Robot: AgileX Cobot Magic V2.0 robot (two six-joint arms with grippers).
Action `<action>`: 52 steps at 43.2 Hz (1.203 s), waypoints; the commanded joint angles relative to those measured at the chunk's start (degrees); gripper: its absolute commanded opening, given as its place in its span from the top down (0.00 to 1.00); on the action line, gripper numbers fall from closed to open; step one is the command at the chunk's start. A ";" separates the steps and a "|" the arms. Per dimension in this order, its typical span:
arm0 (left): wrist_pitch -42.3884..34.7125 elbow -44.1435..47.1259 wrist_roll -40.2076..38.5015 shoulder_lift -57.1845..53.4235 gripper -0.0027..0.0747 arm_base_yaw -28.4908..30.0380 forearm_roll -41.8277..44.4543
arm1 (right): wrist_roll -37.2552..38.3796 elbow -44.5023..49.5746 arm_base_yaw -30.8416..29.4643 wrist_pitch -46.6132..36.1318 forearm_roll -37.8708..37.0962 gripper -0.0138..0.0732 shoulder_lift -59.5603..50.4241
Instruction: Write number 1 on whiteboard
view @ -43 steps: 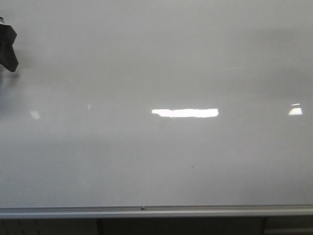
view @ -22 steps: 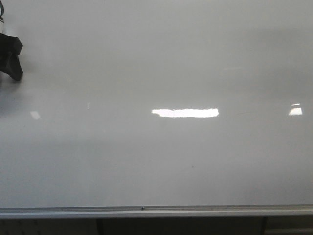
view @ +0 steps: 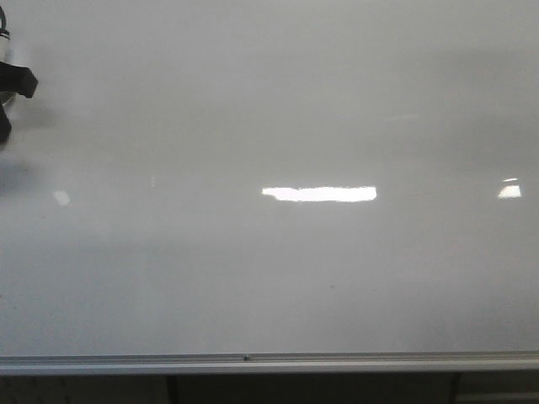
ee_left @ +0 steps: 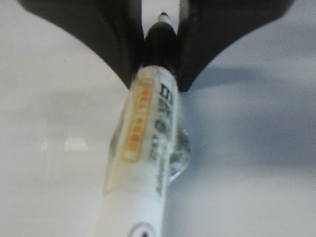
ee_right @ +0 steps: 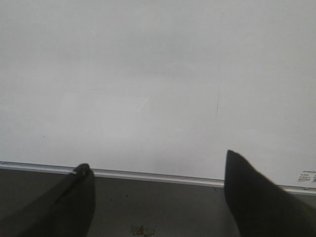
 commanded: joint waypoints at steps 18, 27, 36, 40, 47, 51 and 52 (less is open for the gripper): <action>12.68 -1.91 12.84 -11.56 0.98 -1.97 1.00 | -0.64 -3.90 0.24 0.28 0.40 0.19 -0.05; 27.73 -5.60 22.62 -16.54 0.98 -7.98 0.61 | -4.68 -9.96 0.24 8.90 3.01 0.19 2.72; 41.76 -11.62 29.42 -16.90 0.98 -16.42 0.61 | -17.86 -15.75 0.24 16.96 15.04 0.19 8.14; 43.07 -13.24 31.52 -16.90 0.98 -20.27 0.61 | -26.32 -17.59 0.24 19.45 21.16 0.19 10.48; 42.81 -14.11 35.76 -16.90 0.98 -26.94 0.61 | -41.03 -20.00 4.12 22.09 30.05 0.19 14.21; 42.54 -14.11 36.76 -16.90 0.98 -30.48 0.61 | -45.91 -21.30 8.79 22.18 30.88 0.19 16.15; 42.40 -14.11 37.23 -16.90 0.98 -31.34 0.61 | -47.15 -21.82 10.32 22.10 30.88 0.19 16.62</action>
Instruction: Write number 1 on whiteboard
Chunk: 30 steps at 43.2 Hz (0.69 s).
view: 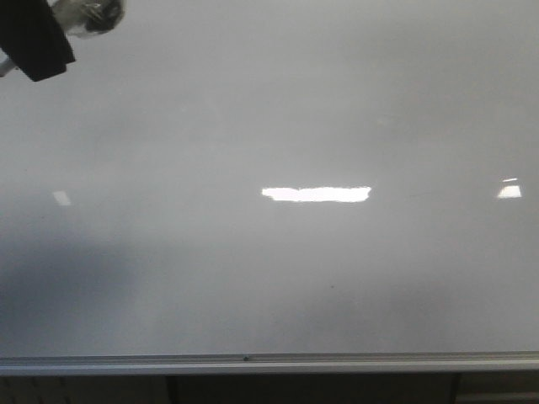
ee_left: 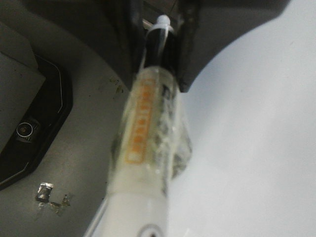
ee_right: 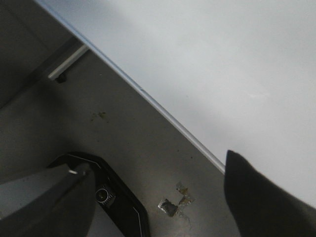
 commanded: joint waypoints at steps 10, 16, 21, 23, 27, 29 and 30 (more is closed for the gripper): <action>-2.40 -1.96 1.63 -2.06 0.98 -7.70 -0.39 | -11.98 -9.30 15.37 -3.23 3.43 0.19 5.25; -3.35 -1.96 1.63 -2.06 0.98 -9.42 -0.39 | -13.36 -12.92 20.46 -4.93 3.43 0.19 8.04; -3.38 -1.96 1.63 -2.06 0.98 -10.12 -0.39 | -15.13 -15.50 23.28 -5.74 3.43 0.23 11.06; -3.47 -1.96 1.63 -2.06 0.98 -10.15 -0.39 | -15.39 -16.42 23.95 -6.30 3.43 0.25 12.40; -3.47 -1.96 1.63 -2.06 0.98 -10.15 -0.39 | -15.39 -18.62 25.04 -7.26 3.43 0.28 15.04; -3.47 -1.96 1.63 -2.06 0.98 -10.15 -0.39 | -15.39 -19.53 25.30 -7.45 3.43 0.28 16.03; -3.47 -1.96 1.63 -2.06 0.98 -10.15 -0.39 | -15.39 -19.92 25.31 -7.45 3.43 0.28 16.49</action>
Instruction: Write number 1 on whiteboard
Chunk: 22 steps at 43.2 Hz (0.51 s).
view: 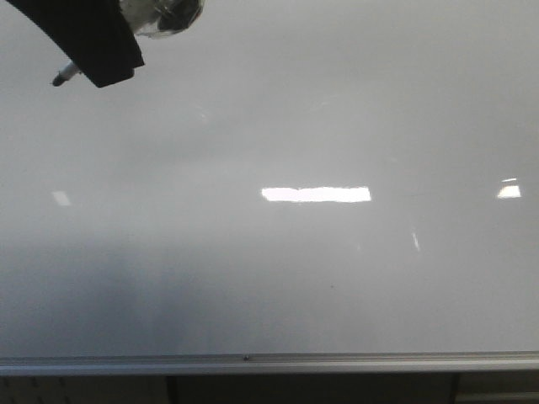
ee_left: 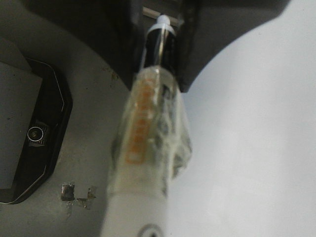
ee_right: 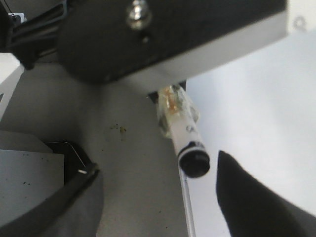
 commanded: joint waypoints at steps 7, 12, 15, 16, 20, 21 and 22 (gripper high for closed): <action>-2.11 -1.96 0.00 -2.06 0.98 -0.53 -0.39 | -0.54 -4.78 0.31 -3.41 2.14 0.28 2.65; -2.39 -1.96 0.00 -2.06 0.98 -0.53 -0.39 | -0.54 -4.91 0.31 -3.46 2.19 0.28 3.07; -2.51 -1.96 0.00 -2.06 0.98 -0.53 -0.39 | -0.54 -4.91 0.31 -3.69 2.20 0.28 3.07; -2.60 -1.96 0.00 -2.06 0.98 -0.53 -0.39 | -0.54 -4.91 0.31 -3.87 2.20 0.28 3.07; -3.19 -1.96 0.00 -2.06 0.98 -0.53 -0.39 | -0.54 -4.91 0.31 -5.01 2.25 0.28 3.56; -3.48 -1.96 0.00 -2.06 0.98 -0.53 -0.39 | -0.54 -4.91 0.31 -5.26 2.31 0.28 3.65; -3.59 -1.96 0.00 -2.06 0.98 -0.53 -0.39 | -0.54 -4.91 0.31 -5.46 2.32 0.28 3.93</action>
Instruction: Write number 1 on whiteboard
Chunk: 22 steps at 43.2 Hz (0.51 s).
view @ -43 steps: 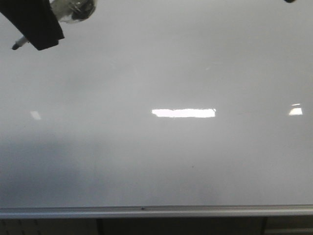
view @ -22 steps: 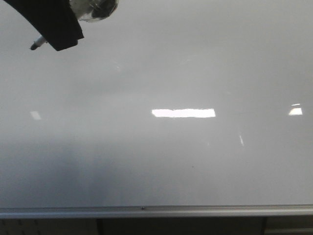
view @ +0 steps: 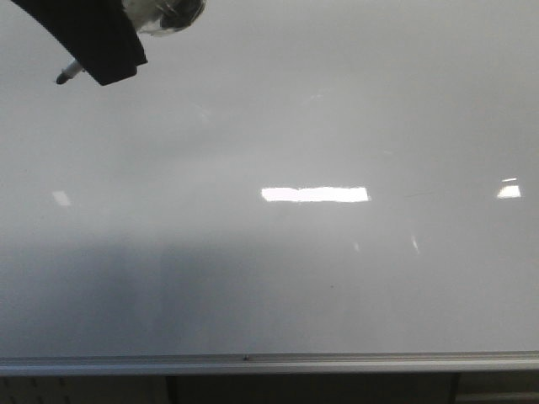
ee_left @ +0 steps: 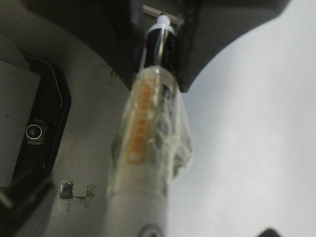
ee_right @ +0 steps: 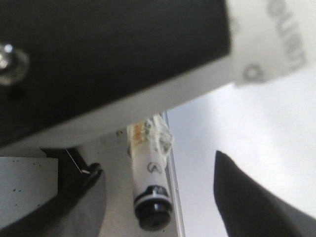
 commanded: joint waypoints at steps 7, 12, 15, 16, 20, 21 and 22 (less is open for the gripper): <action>-2.86 -1.96 0.00 -2.06 0.98 -0.53 -0.39 | -0.54 -1.97 0.22 -3.55 3.64 0.28 -0.11; -2.98 -1.96 0.00 -2.06 0.98 -0.53 0.00 | -0.54 -1.97 0.22 -3.55 4.72 0.33 0.02; -2.98 -1.96 0.00 -2.06 0.98 -0.53 0.00 | -0.54 -1.97 0.22 -3.48 4.72 0.40 0.03; -2.98 -1.96 0.00 -2.06 0.98 -0.53 0.00 | -0.54 -1.97 0.22 -3.41 4.72 0.42 0.03; -2.98 -1.96 0.00 -2.06 0.98 -0.53 0.00 | -0.54 -1.97 0.22 -3.27 4.72 0.51 0.03; -2.98 -1.96 0.00 -2.06 0.98 -0.53 0.00 | -0.54 -1.97 0.22 -3.27 4.72 0.52 0.03; -2.98 -1.96 0.00 -2.06 0.98 -0.53 0.00 | -0.54 -1.97 0.22 -3.27 4.72 0.54 0.03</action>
